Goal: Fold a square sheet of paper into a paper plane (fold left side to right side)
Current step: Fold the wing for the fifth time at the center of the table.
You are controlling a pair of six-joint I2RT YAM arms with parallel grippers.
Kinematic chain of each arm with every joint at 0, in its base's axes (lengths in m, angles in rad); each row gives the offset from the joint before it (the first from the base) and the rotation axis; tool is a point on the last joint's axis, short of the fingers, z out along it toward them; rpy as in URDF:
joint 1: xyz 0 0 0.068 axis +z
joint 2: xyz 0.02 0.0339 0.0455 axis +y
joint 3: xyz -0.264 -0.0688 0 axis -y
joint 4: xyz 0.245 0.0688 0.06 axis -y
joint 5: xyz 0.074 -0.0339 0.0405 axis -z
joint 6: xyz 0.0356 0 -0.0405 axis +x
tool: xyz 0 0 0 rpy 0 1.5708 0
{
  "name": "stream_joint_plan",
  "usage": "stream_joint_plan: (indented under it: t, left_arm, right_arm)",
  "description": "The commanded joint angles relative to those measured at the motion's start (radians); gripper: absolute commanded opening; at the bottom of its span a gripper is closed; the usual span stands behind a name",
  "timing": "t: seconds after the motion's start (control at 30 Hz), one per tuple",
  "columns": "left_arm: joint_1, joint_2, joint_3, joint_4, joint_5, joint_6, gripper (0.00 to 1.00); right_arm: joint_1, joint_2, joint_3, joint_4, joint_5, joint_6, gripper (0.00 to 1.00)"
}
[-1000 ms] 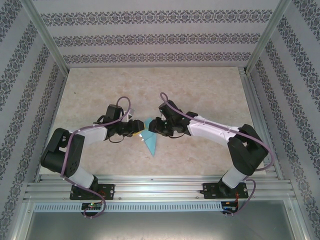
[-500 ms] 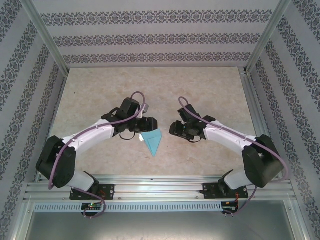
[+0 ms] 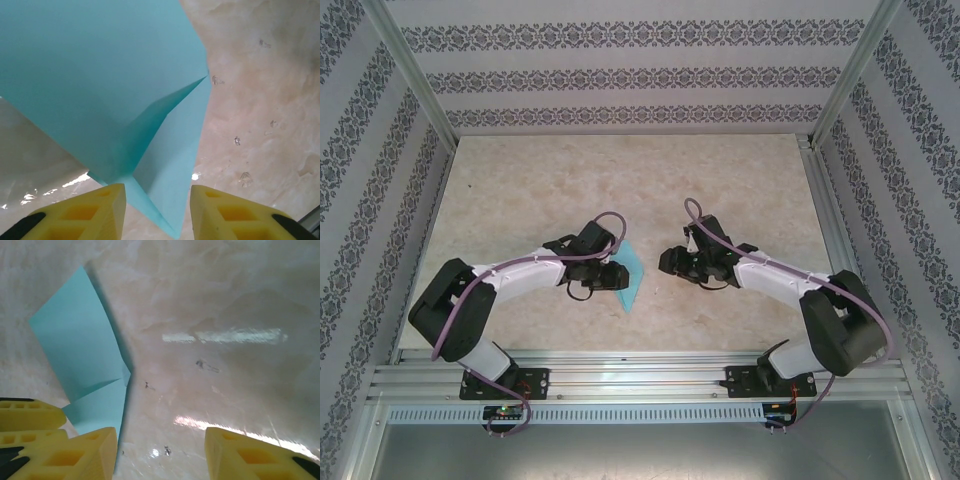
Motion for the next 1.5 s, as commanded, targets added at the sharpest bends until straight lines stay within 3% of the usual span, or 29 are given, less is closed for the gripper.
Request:
stream_joint_plan:
  t: [0.0,0.73,0.87,1.1,1.2,1.33,1.47]
  left_arm:
    - [0.037,0.02,-0.04,0.097,0.027,0.03,0.34]
    - [0.129,0.091,-0.134,0.181,0.074,0.082,0.26]
    - [0.133,0.103,-0.136,0.191,0.076,0.086,0.25]
    - [0.139,0.073,-0.127,0.177,0.081,0.119,0.25]
    - [0.138,-0.012,-0.098,0.104,0.057,0.182,0.33]
    - [0.112,-0.179,-0.047,-0.046,-0.021,0.27,0.39]
    - [0.015,-0.292,0.007,-0.147,-0.086,0.315,0.43]
  right_arm:
    - [-0.006,0.079,0.066,0.083,-0.098,-0.066,0.5]
    - [0.018,0.575,0.547,-0.083,-0.28,-0.181,0.46]
    - [0.025,0.614,0.58,-0.095,-0.324,-0.173,0.39]
    - [0.019,0.556,0.543,-0.078,-0.325,-0.15,0.16]
    - [0.008,0.474,0.492,-0.066,-0.304,-0.131,0.0]
    - [0.002,0.37,0.453,-0.136,-0.249,-0.129,0.0]
    - [0.002,0.325,0.445,-0.246,-0.19,-0.115,0.0]
